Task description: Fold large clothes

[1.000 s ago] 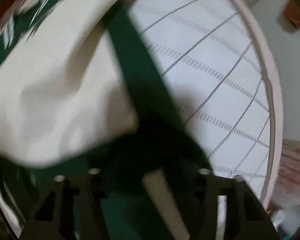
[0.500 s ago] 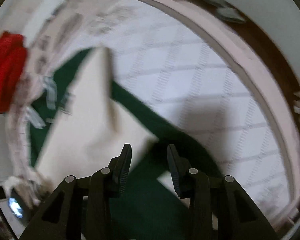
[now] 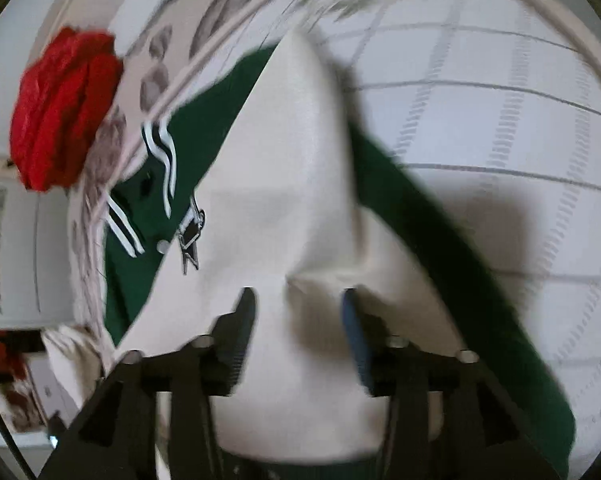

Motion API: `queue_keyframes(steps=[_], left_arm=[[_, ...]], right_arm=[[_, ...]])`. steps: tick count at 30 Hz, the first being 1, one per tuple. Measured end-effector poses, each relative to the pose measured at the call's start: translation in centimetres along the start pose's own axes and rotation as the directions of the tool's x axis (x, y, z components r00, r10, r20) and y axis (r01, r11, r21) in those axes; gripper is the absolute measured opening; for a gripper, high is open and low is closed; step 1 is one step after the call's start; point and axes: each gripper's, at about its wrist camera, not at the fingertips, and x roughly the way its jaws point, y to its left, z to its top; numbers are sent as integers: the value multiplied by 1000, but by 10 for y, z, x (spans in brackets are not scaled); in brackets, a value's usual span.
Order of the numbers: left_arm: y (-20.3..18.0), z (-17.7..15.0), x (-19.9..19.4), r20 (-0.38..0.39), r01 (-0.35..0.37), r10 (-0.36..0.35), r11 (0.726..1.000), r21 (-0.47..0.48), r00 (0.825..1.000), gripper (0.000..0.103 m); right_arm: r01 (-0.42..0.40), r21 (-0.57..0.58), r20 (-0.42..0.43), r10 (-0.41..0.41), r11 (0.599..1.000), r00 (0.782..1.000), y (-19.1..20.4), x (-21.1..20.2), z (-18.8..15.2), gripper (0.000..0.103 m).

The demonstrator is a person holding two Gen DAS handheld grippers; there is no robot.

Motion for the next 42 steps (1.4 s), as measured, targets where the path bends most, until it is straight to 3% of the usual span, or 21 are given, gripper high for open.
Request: queue_keyframes(steps=[1, 3, 4, 6, 8, 9, 10, 11, 14, 22, 25, 26, 28, 30, 31, 33, 36, 37, 40, 41, 42], left_arm=[[4, -6, -4, 0, -6, 6, 1000, -2, 1000, 103], [14, -21, -11, -9, 2, -2, 1000, -8, 1000, 103], [18, -26, -12, -18, 6, -6, 1000, -13, 1000, 103], [28, -43, -14, -54, 12, -13, 1000, -28, 998, 103], [37, -59, -12, -96, 16, -20, 999, -43, 995, 103], [41, -68, -10, -112, 14, -20, 999, -51, 994, 103], [44, -76, -8, -124, 10, -17, 998, -56, 992, 103], [48, -82, -5, -135, 2, -10, 998, -60, 991, 103], [55, -96, -2, -138, -12, 0, 997, -81, 990, 103], [83, -116, 2, -170, 23, -53, 984, -174, 984, 103], [111, -127, 11, -205, 79, -146, 951, -300, 968, 103], [121, -131, 15, -209, 109, -192, 928, -356, 959, 103], [149, -143, 27, -180, 193, -321, 842, -504, 930, 103], [179, -157, 36, -96, 252, -396, 734, -631, 913, 103], [194, -165, 40, -54, 262, -406, 679, -686, 912, 103], [218, -179, 52, -32, 242, -406, 602, -761, 913, 103], [243, -197, 68, -33, 195, -392, 528, -827, 919, 101], [255, -203, 74, -15, 188, -387, 481, -856, 922, 99], [285, -210, 74, 82, 206, -319, 379, -902, 944, 97], [294, -209, 74, 105, 210, -290, 361, -909, 951, 93], [305, -209, 76, 124, 208, -256, 336, -919, 959, 79]], right_arm=[[27, -9, 19, -27, 1000, 999, -7, -17, -8, 55], [170, -67, 59, -167, 983, 984, -18, -44, -21, 58], [291, -114, 68, -285, 950, 956, -22, -50, -28, 58], [433, -217, 56, -432, 875, 900, -33, -45, -41, 58], [490, -271, 7, -507, 829, 862, -49, -26, -50, 58], [470, -269, -46, -499, 841, 865, -59, -17, -52, 52], [408, -219, -112, -438, 886, 892, -75, -8, -55, 45], [380, -157, -120, -400, 912, 909, -85, -8, -56, 43], [390, -123, -117, -404, 913, 907, -92, -23, -66, 16], [473, -15, -190, -466, 881, 864, -155, -67, -132, 14], [501, -39, -181, -499, 865, 847, -154, -85, -147, 24], [505, -43, -170, -505, 862, 846, -149, -90, -150, 31], [493, -51, -114, -496, 868, 861, -127, -101, -158, 46], [445, -89, -57, -451, 891, 891, -100, -109, -178, 52], [441, -119, -49, -449, 890, 892, -90, -108, -186, 52], [421, -209, -23, -435, 882, 900, -61, -102, -215, 53], [396, -302, -30, -424, 867, 905, -33, -78, -254, 53], [377, -312, -49, -411, 872, 910, -30, -70, -265, 53], [342, -325, -97, -391, 882, 915, -25, -53, -294, 52], [369, -339, -84, -419, 865, 904, -21, -48, -303, 53], [382, -347, -76, -431, 857, 899, -20, -45, -308, 53]])
